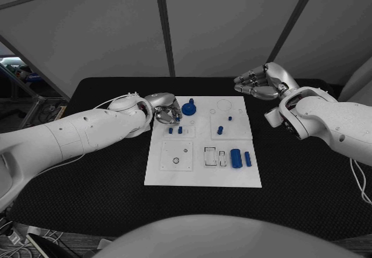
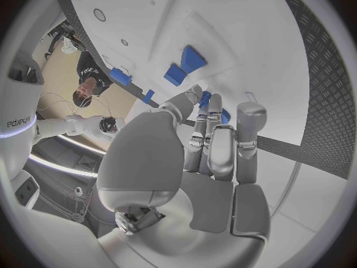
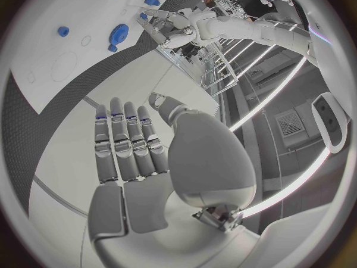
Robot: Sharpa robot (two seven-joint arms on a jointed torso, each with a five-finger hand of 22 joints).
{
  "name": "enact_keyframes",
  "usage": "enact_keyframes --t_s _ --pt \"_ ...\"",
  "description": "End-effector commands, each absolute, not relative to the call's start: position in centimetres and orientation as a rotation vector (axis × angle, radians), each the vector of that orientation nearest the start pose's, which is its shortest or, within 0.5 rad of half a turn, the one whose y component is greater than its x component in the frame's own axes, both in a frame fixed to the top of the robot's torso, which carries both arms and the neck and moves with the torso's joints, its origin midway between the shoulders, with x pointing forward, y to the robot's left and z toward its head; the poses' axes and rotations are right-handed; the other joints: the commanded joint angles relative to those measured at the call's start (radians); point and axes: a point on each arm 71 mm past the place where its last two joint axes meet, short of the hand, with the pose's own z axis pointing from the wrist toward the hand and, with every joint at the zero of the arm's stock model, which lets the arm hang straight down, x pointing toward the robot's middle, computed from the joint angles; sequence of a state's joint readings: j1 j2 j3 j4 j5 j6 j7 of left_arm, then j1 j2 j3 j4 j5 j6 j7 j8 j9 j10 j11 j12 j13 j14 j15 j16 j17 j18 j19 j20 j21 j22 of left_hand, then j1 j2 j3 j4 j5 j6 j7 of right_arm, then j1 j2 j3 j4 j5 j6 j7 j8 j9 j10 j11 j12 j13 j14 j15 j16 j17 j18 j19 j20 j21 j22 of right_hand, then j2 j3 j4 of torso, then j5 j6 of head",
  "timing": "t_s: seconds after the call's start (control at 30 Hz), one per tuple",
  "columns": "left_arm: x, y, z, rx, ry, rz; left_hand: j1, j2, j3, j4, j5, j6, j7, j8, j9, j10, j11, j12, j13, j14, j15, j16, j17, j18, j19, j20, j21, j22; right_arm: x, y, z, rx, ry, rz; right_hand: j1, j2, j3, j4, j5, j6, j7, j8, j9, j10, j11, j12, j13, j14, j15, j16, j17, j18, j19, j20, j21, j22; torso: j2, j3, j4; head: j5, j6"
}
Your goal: Assemble the parts on the task board
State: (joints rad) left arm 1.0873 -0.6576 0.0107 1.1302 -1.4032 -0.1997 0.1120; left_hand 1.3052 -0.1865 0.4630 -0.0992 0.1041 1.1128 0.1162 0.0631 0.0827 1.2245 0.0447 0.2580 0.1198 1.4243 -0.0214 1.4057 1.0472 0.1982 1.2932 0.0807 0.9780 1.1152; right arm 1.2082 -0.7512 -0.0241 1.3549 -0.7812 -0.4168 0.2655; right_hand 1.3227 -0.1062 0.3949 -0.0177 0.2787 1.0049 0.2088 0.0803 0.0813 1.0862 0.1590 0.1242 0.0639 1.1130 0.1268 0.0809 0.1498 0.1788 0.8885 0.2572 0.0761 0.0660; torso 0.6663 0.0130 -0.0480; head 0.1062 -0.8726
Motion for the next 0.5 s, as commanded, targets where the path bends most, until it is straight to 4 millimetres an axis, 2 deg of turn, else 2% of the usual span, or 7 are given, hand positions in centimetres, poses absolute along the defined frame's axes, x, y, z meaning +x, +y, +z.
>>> enact_keyframes --t_s 0.03,0.27,0.37,0.5 --pt "52.66 21.20 -25.36 0.137 1.798 -0.695 -0.010 -0.003 -0.006 0.001 0.003 -0.007 0.001 -0.001 -0.002 0.000 0.001 -0.003 0.001 -0.005 -0.002 -0.005 0.000 -0.062 -0.008 0.001 -0.003 0.001 51.93 -20.23 -17.04 0.351 1.492 1.124 0.000 -0.006 0.007 -0.001 0.005 0.001 0.008 -0.005 -0.001 -0.008 0.002 0.001 -0.001 -0.004 0.002 0.001 -0.001 0.007 0.006 0.003 -0.006 0.000 0.000 0.0001 0.0002 0.000 0.000" --pt "52.68 21.47 -25.41 0.131 1.804 -0.685 -0.015 -0.010 -0.015 0.003 0.005 -0.035 0.001 -0.003 -0.012 -0.004 0.001 -0.008 0.005 -0.009 -0.001 -0.008 -0.010 -0.061 -0.011 0.001 -0.013 -0.003 51.95 -20.26 -17.05 0.352 1.491 1.123 0.000 -0.006 0.007 -0.001 0.005 0.001 0.008 -0.005 -0.001 -0.008 0.002 0.001 -0.001 -0.004 0.002 0.001 -0.001 0.007 0.006 0.003 -0.006 0.000 0.000 -0.0002 0.0004 0.001 0.000" --pt "52.67 21.66 -25.40 0.128 1.803 -0.680 -0.015 -0.014 -0.026 0.005 0.006 -0.090 -0.001 -0.002 -0.020 -0.009 0.001 -0.013 0.011 -0.013 0.000 -0.009 -0.017 -0.059 -0.012 0.001 -0.021 -0.005 51.98 -20.32 -17.06 0.352 1.492 1.119 0.001 -0.007 0.008 -0.002 0.005 0.001 0.007 -0.006 -0.001 -0.008 0.002 0.001 -0.001 -0.005 0.002 0.001 -0.002 0.007 0.006 0.003 -0.006 0.000 -0.001 -0.0005 0.0008 0.002 0.000" --pt "52.63 22.03 -25.30 0.120 1.795 -0.678 -0.009 -0.013 -0.056 0.010 0.009 -0.178 -0.018 -0.003 -0.020 -0.018 0.002 -0.018 0.018 -0.016 0.000 -0.010 -0.025 -0.059 -0.013 0.002 -0.031 -0.007 52.07 -20.49 -17.13 0.349 1.497 1.107 0.001 -0.009 0.008 -0.003 0.004 0.000 0.007 -0.006 -0.002 -0.010 0.002 0.001 -0.001 -0.006 0.003 0.001 -0.002 0.007 0.006 0.003 -0.007 0.000 0.000 -0.0011 0.0005 0.001 0.000"
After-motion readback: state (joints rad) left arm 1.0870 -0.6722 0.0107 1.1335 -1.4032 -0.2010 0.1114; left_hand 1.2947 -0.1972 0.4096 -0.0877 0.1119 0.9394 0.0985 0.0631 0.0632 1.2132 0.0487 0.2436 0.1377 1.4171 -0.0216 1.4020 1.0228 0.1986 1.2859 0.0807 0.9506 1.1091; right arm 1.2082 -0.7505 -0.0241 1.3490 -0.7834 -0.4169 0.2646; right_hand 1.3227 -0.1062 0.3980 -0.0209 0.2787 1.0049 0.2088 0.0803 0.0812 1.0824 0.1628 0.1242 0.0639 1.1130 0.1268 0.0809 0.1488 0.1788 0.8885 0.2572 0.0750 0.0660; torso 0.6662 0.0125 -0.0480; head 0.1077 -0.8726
